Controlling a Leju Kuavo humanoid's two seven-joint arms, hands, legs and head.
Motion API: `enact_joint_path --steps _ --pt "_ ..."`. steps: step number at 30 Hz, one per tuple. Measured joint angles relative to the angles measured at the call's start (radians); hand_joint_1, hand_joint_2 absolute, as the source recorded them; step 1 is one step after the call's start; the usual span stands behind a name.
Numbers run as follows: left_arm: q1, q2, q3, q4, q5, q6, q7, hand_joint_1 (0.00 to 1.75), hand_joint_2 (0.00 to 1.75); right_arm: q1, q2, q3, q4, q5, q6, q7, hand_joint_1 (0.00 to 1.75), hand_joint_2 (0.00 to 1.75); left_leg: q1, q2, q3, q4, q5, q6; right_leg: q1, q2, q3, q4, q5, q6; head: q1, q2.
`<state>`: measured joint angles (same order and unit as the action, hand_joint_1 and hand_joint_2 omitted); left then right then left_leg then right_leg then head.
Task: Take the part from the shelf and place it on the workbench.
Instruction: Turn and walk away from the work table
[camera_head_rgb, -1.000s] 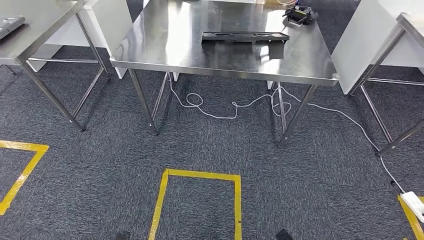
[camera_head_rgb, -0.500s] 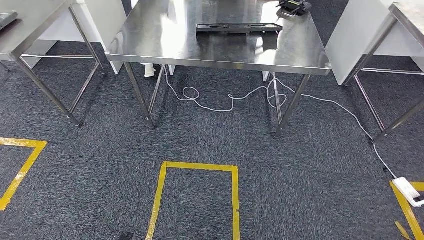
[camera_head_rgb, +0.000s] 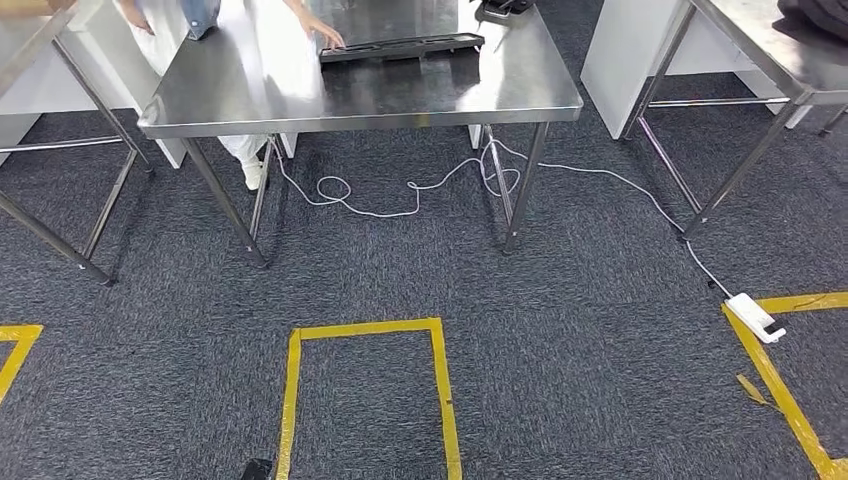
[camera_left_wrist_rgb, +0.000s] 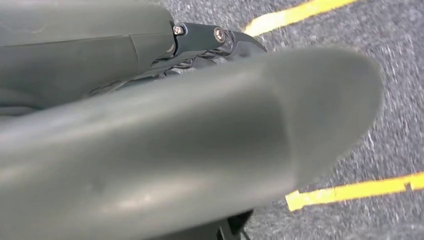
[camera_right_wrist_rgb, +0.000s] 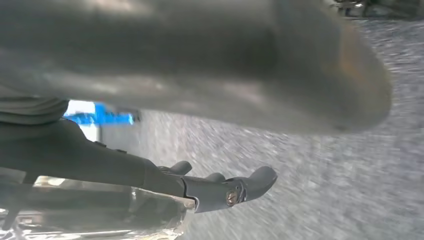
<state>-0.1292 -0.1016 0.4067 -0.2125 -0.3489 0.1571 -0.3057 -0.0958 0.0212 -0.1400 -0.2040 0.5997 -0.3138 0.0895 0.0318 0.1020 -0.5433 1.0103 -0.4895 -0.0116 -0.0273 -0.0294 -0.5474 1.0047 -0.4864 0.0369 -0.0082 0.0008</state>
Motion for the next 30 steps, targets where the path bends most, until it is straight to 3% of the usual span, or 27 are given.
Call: enact_joint_path --steps 2,4,5,6,8,10,12,14,15,17,19,21,22,23,25,26,27,29,30 --pt "-0.001 -0.002 0.0 0.0 -0.004 0.0 -0.002 0.0 0.0 0.004 0.001 -0.009 0.002 -0.002 0.001 0.001 0.0 0.0 0.006 -0.044 -0.029 0.069 -0.055 -0.005 -0.003 0.019 0.0 -0.002 0.01 -0.021 -0.002 0.0" --pt "0.002 -0.003 0.0 0.0 -0.007 0.008 -0.009 0.0 0.0 0.004 0.003 -0.015 0.002 -0.002 0.001 0.001 0.0 0.0 0.005 -0.09 -0.085 0.202 -0.133 0.0 0.004 0.04 -0.008 -0.001 0.018 -0.036 -0.003 0.0" --pt "0.003 -0.003 0.0 0.0 -0.007 0.013 -0.013 0.0 0.0 0.004 0.004 -0.018 0.002 -0.002 0.001 0.001 0.0 0.0 0.003 -0.099 -0.107 0.254 -0.154 0.003 0.009 0.052 -0.011 -0.001 0.02 -0.04 -0.003 0.0" --pt "0.005 -0.004 0.0 0.0 -0.008 0.017 -0.016 0.0 0.0 0.006 0.005 -0.022 0.003 -0.002 0.001 0.001 0.0 0.0 0.002 -0.103 -0.116 0.277 -0.156 0.006 0.014 0.065 -0.013 -0.001 0.022 -0.042 -0.002 0.0" --pt "0.005 -0.004 0.0 0.0 -0.008 0.022 -0.018 0.0 0.0 0.009 0.006 -0.029 0.005 -0.002 0.001 0.001 0.0 0.0 -0.001 -0.113 -0.083 0.218 -0.107 0.018 0.021 0.092 -0.014 0.001 0.024 -0.043 -0.003 0.0" --pt "0.004 -0.002 0.0 0.0 -0.009 0.024 -0.018 0.0 0.0 0.011 0.009 -0.033 0.006 -0.001 0.001 0.001 0.0 0.0 -0.004 -0.166 -0.018 0.091 -0.048 0.038 0.026 0.117 -0.017 0.005 0.026 -0.041 -0.002 0.0" --pt "0.004 -0.002 0.0 0.0 -0.009 0.027 -0.018 0.0 0.0 0.01 0.012 -0.035 0.006 -0.001 0.002 0.001 0.0 0.0 -0.008 -0.202 0.015 0.022 -0.029 0.046 0.027 0.139 -0.027 0.01 0.03 -0.033 -0.001 0.0" --pt "0.002 -0.004 -0.001 0.0 -0.009 0.029 -0.018 0.0 0.0 0.011 0.011 -0.039 0.006 -0.006 0.006 0.001 0.0 0.0 -0.013 -0.183 0.017 0.011 -0.027 0.046 0.027 0.162 -0.041 0.01 0.038 -0.021 -0.002 0.0" --pt "0.001 -0.006 -0.001 0.0 -0.01 0.029 -0.018 0.0 0.0 0.013 0.01 -0.042 0.007 -0.013 0.011 0.0 0.0 0.0 -0.012 -0.17 0.018 0.005 -0.021 0.048 0.027 0.157 -0.048 0.014 0.039 -0.016 -0.002 0.0" --pt "-0.002 -0.01 -0.002 0.0 -0.013 0.027 -0.014 0.0 0.0 0.014 0.009 -0.055 0.008 -0.035 0.022 -0.003 0.0 0.0 -0.007 -0.14 0.018 -0.007 -0.01 0.056 0.031 0.106 -0.083 0.07 0.011 -0.016 0.004 0.0" --pt "-0.003 -0.01 -0.003 0.0 -0.016 0.021 -0.005 0.0 0.0 0.013 0.01 -0.07 0.008 -0.053 0.032 -0.011 0.0 0.0 -0.006 -0.106 0.016 -0.009 -0.007 0.059 0.026 0.052 -0.146 0.192 -0.046 -0.018 0.009 0.0" --pt "-0.002 -0.01 -0.004 0.001 -0.018 0.014 0.011 0.0 0.0 0.014 0.012 -0.081 0.008 -0.061 0.036 -0.019 0.0 0.0 -0.006 -0.071 0.014 -0.009 -0.008 0.058 0.013 0.043 -0.19 0.285 -0.075 -0.004 0.009 0.0" --pt "-0.002 -0.011 -0.004 0.001 -0.021 0.012 0.023 0.0 0.0 0.015 0.012 -0.086 0.008 -0.062 0.037 -0.021 0.0 0.0 -0.004 -0.056 0.014 -0.008 -0.009 0.056 0.005 0.039 -0.185 0.282 -0.069 0.008 0.009 0.0" --pt "-0.003 -0.011 -0.005 0.001 -0.026 0.009 0.04 0.0 0.0 0.016 0.012 -0.09 0.008 -0.063 0.04 -0.022 0.0 0.0 -0.002 -0.042 0.016 -0.008 -0.011 0.052 -0.003 0.031 -0.156 0.236 -0.049 0.023 0.009 0.0" --pt "-0.004 -0.012 -0.01 0.002 -0.045 -0.005 0.107 0.0 0.0 0.015 0.013 -0.099 0.008 -0.068 0.057 -0.024 0.0 0.0 0.0 -0.019 0.022 -0.007 -0.016 0.037 -0.015 -0.01 -0.069 0.092 0.0 0.048 0.012 0.0" --pt "-0.005 -0.012 -0.016 0.002 -0.06 -0.018 0.157 0.0 0.0 0.012 0.014 -0.104 0.008 -0.072 0.07 -0.024 0.0 0.0 -0.001 -0.01 0.026 -0.006 -0.019 0.028 -0.013 -0.028 -0.039 0.039 0.016 0.049 0.013 0.0" --pt "-0.006 -0.012 -0.025 0.003 -0.078 -0.032 0.212 0.0 0.0 0.009 0.016 -0.109 0.008 -0.075 0.084 -0.022 0.0 0.0 -0.004 -0.001 0.029 -0.006 -0.022 0.02 -0.01 -0.039 -0.025 0.014 0.023 0.044 0.013 0.0" --pt "-0.007 -0.013 -0.044 0.004 -0.109 -0.056 0.293 0.0 0.0 0.006 0.018 -0.118 0.008 -0.08 0.105 -0.017 0.0 0.0 -0.005 0.016 0.037 -0.011 -0.023 0.007 -0.002 -0.026 -0.031 0.012 0.025 0.024 0.01 0.0" --pt "-0.008 -0.014 -0.053 0.005 -0.121 -0.063 0.316 0.0 0.0 0.006 0.018 -0.123 0.009 -0.083 0.112 -0.016 0.0 0.0 -0.001 0.018 0.04 -0.011 -0.026 0.001 -0.007 -0.014 -0.032 0.011 0.027 0.014 0.008 0.0"
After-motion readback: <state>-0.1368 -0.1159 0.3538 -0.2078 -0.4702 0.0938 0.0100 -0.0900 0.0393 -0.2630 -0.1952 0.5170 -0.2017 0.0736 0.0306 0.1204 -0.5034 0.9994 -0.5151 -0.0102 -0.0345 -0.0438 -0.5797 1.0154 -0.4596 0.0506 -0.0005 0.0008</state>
